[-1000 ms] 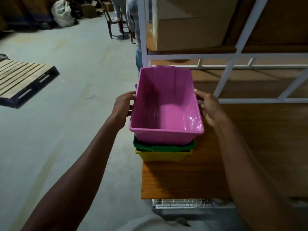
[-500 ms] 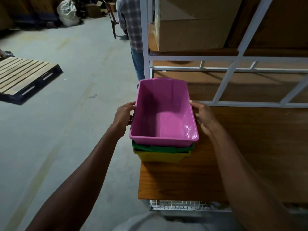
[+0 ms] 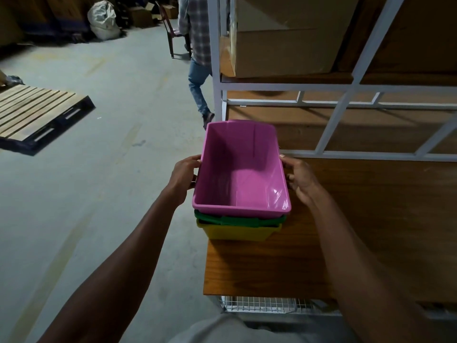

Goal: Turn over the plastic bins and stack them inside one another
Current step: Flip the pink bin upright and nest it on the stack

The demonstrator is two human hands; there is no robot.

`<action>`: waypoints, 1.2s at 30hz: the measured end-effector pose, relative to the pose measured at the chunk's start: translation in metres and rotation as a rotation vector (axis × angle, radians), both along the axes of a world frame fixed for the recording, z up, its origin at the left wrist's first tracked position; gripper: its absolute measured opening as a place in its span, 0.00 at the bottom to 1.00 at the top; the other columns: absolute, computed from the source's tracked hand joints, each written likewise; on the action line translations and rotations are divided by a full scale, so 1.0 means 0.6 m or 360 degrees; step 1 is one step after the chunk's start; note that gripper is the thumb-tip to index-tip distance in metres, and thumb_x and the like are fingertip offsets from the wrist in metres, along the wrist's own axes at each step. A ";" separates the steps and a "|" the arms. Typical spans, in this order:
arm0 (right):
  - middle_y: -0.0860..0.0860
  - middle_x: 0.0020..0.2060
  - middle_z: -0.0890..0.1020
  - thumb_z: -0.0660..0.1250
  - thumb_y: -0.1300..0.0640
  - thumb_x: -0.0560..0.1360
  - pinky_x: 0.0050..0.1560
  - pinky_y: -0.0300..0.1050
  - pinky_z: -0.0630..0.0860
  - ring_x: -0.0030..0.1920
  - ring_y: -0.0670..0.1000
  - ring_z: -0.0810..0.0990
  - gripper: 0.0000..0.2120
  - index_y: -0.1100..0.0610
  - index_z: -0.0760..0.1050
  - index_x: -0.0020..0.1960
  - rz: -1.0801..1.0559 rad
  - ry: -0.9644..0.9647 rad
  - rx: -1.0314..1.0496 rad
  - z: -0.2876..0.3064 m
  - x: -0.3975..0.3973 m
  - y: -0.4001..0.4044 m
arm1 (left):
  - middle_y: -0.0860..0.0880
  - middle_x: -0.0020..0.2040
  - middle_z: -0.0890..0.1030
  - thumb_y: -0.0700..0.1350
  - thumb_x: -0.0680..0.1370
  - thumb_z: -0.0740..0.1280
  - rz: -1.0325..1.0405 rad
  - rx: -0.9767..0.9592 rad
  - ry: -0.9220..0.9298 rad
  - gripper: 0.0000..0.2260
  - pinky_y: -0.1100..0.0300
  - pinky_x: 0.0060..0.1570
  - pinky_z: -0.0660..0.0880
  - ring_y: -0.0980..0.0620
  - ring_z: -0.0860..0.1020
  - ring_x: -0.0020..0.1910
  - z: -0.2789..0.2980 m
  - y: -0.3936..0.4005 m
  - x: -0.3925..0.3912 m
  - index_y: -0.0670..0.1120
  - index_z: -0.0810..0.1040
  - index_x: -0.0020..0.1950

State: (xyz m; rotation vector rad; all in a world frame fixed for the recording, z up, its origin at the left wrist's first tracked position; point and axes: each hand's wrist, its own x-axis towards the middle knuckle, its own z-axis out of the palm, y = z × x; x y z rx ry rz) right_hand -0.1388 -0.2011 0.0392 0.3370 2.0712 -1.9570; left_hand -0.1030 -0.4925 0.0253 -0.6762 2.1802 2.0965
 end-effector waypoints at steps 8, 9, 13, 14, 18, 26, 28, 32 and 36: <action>0.51 0.51 0.88 0.68 0.45 0.79 0.73 0.66 0.70 0.58 0.58 0.82 0.13 0.51 0.87 0.54 -0.0018 -0.0005 -0.0008 -0.001 0.006 -0.002 | 0.49 0.53 0.86 0.40 0.80 0.59 0.0009 0.0004 -0.0017 0.20 0.50 0.46 0.81 0.41 0.81 0.48 0.000 -0.004 0.002 0.51 0.82 0.67; 0.51 0.52 0.88 0.68 0.45 0.79 0.73 0.67 0.69 0.59 0.58 0.82 0.14 0.51 0.87 0.55 -0.0023 -0.0012 -0.0007 -0.002 0.005 -0.002 | 0.49 0.52 0.86 0.40 0.80 0.59 0.0014 0.0007 -0.0020 0.20 0.50 0.45 0.81 0.41 0.81 0.47 0.000 -0.003 0.002 0.51 0.82 0.67; 0.51 0.53 0.87 0.68 0.46 0.79 0.73 0.65 0.69 0.58 0.57 0.81 0.13 0.51 0.87 0.56 -0.0021 -0.0012 -0.0003 -0.004 0.004 -0.001 | 0.49 0.53 0.86 0.40 0.80 0.59 0.0010 -0.0008 -0.0006 0.20 0.49 0.47 0.81 0.41 0.82 0.48 0.002 0.001 0.004 0.50 0.82 0.68; 0.51 0.53 0.87 0.68 0.46 0.79 0.73 0.65 0.70 0.58 0.57 0.81 0.13 0.51 0.86 0.57 -0.0018 -0.0011 0.0005 -0.005 0.004 0.000 | 0.49 0.54 0.86 0.40 0.81 0.59 0.0007 -0.0017 0.0002 0.20 0.48 0.47 0.82 0.41 0.82 0.47 0.003 0.002 0.004 0.50 0.82 0.68; 0.53 0.63 0.83 0.67 0.44 0.79 0.70 0.62 0.72 0.64 0.59 0.79 0.20 0.50 0.81 0.68 0.0024 0.0017 0.0133 -0.002 0.008 0.004 | 0.47 0.57 0.85 0.43 0.82 0.60 0.0039 -0.0103 0.0049 0.18 0.52 0.40 0.78 0.44 0.81 0.41 0.006 -0.001 0.006 0.49 0.82 0.69; 0.52 0.74 0.75 0.68 0.45 0.82 0.68 0.61 0.77 0.69 0.55 0.77 0.28 0.48 0.68 0.80 -0.0011 0.0290 0.0466 0.012 0.057 0.019 | 0.49 0.68 0.80 0.51 0.83 0.64 0.0267 -0.0603 0.0389 0.17 0.49 0.62 0.79 0.49 0.79 0.64 0.008 -0.006 0.035 0.50 0.80 0.71; 0.51 0.73 0.76 0.67 0.46 0.82 0.69 0.64 0.76 0.70 0.55 0.76 0.27 0.47 0.69 0.79 -0.0055 0.0337 0.0498 0.027 0.085 0.027 | 0.49 0.67 0.81 0.49 0.84 0.64 0.0305 -0.0735 0.0533 0.15 0.61 0.60 0.78 0.54 0.80 0.60 0.024 0.012 0.053 0.49 0.81 0.69; 0.47 0.70 0.77 0.66 0.45 0.83 0.66 0.61 0.79 0.67 0.53 0.78 0.21 0.43 0.73 0.75 -0.0241 0.0395 0.0471 0.048 0.157 0.045 | 0.48 0.59 0.83 0.42 0.84 0.64 0.0136 -0.0739 0.0889 0.12 0.74 0.45 0.75 0.60 0.80 0.51 0.054 0.086 0.109 0.45 0.83 0.63; 0.45 0.67 0.78 0.66 0.48 0.84 0.58 0.51 0.81 0.63 0.50 0.80 0.18 0.43 0.76 0.73 -0.0425 0.0392 0.0385 0.042 0.241 0.076 | 0.49 0.59 0.83 0.49 0.83 0.64 -0.0347 -0.0427 0.0889 0.11 0.58 0.50 0.80 0.51 0.80 0.54 0.049 0.170 0.147 0.50 0.82 0.62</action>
